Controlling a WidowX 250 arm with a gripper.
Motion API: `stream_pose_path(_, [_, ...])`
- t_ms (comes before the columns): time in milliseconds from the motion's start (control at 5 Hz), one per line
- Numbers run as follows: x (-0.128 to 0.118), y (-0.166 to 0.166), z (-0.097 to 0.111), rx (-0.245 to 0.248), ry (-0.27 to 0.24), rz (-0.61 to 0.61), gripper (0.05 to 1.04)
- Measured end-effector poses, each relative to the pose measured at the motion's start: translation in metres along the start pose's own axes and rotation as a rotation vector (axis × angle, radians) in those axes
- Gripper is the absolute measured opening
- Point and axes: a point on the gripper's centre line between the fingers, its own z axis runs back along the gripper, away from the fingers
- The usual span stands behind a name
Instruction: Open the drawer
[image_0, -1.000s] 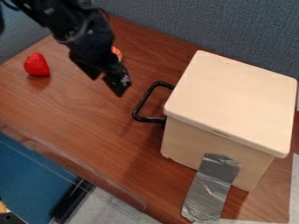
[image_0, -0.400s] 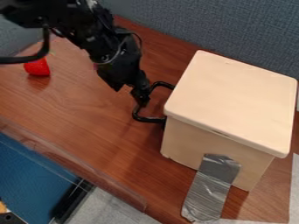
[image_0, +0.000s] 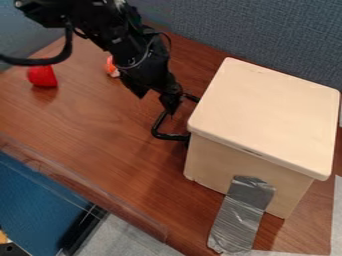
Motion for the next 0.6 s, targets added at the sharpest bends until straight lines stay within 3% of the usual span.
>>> stream_pose_path(600, [-0.004, -0.012, -0.017, 0.026, 0.001, 0.003, 1.000])
